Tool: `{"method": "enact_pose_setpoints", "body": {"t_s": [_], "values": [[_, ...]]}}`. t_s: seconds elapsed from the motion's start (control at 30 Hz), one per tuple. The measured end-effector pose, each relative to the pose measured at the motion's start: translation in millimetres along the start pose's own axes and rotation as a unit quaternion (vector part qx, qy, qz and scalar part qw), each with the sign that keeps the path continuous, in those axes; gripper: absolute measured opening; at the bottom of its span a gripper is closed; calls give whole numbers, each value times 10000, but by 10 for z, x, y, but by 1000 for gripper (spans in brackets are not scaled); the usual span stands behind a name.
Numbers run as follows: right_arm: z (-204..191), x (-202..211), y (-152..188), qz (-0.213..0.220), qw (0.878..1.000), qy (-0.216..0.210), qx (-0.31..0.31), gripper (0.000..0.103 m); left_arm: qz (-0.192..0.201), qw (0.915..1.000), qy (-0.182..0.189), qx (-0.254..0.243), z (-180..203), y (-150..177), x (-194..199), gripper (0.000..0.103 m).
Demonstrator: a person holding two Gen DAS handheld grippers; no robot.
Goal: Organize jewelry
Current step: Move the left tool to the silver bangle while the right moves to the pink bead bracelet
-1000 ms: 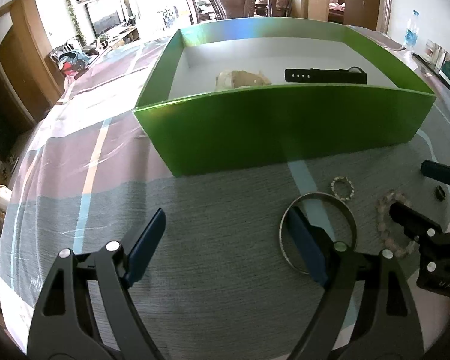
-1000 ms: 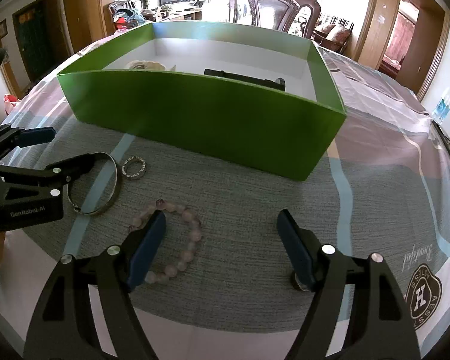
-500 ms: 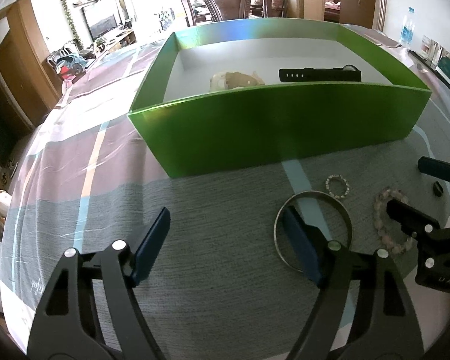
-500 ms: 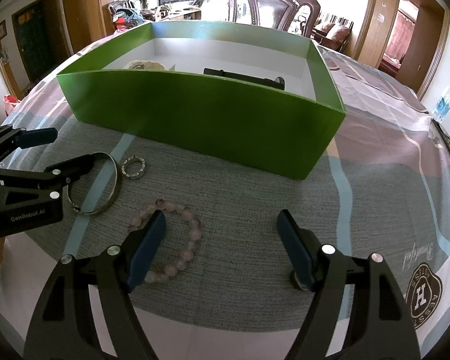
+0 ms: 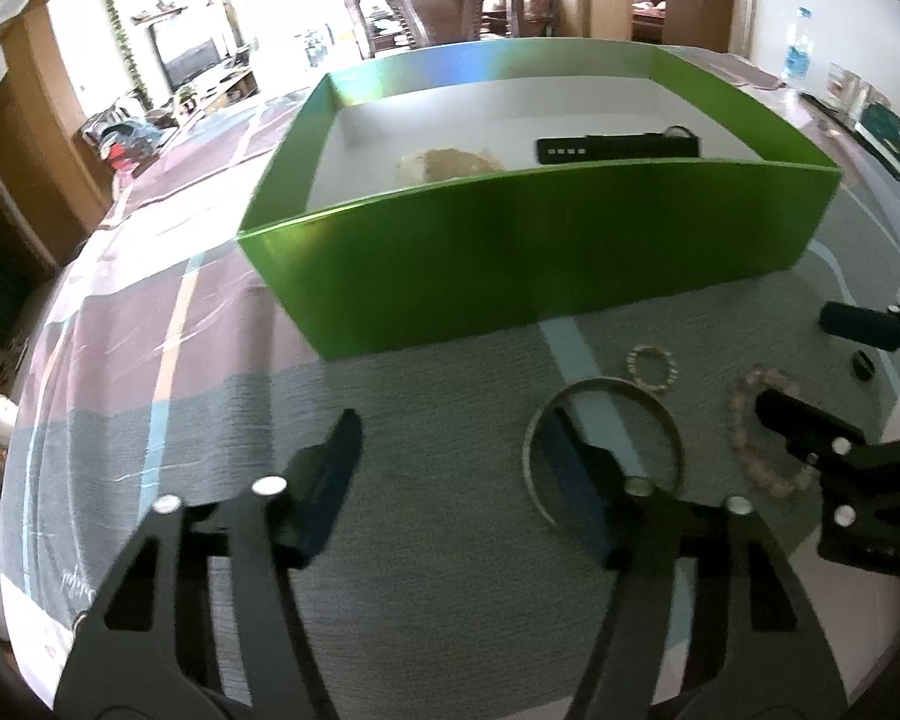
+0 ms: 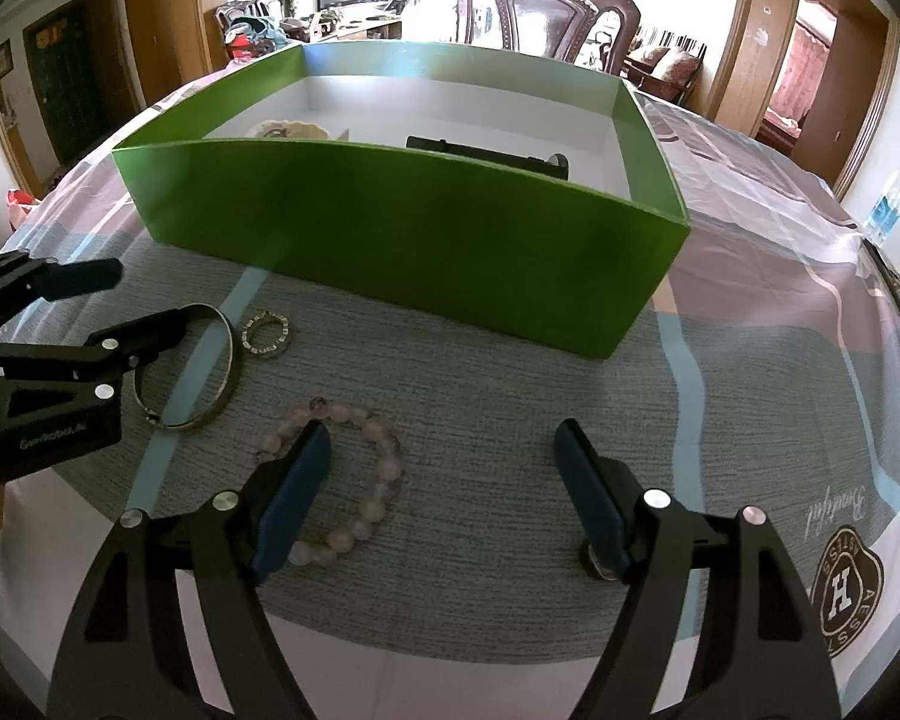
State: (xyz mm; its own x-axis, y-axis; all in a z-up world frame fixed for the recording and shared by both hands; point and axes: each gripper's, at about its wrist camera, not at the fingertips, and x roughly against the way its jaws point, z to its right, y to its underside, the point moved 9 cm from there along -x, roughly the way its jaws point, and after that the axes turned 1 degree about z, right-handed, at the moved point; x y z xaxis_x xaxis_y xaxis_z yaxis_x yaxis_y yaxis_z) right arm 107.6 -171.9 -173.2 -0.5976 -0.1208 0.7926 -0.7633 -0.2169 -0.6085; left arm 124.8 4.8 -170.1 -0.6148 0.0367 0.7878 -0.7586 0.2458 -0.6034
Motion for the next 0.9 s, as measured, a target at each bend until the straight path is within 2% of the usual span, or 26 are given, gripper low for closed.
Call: {"method": "enact_pose_setpoints", "body": {"t_s": [0.27,0.33,0.4,0.53,0.67,0.9], "values": [[-5,-5,-1,2,10000,1,-7,76,12,9996,226,-147,95,11,25,35],[-4,-6,2,1,10000,-3,-18,76,-4,9990,390,-207,146,24,41,20],[-3,-6,1,4,10000,3,-11,76,-27,9982,532,-274,197,36,53,13],[0,-9,0,4,10000,1,-25,76,-36,9971,630,-428,272,69,80,7],[13,-7,3,5,10000,38,-44,79,-58,9968,692,-383,278,84,86,8],[19,6,1,-23,9999,90,-58,79,-37,9992,385,-102,121,46,39,43]]}}
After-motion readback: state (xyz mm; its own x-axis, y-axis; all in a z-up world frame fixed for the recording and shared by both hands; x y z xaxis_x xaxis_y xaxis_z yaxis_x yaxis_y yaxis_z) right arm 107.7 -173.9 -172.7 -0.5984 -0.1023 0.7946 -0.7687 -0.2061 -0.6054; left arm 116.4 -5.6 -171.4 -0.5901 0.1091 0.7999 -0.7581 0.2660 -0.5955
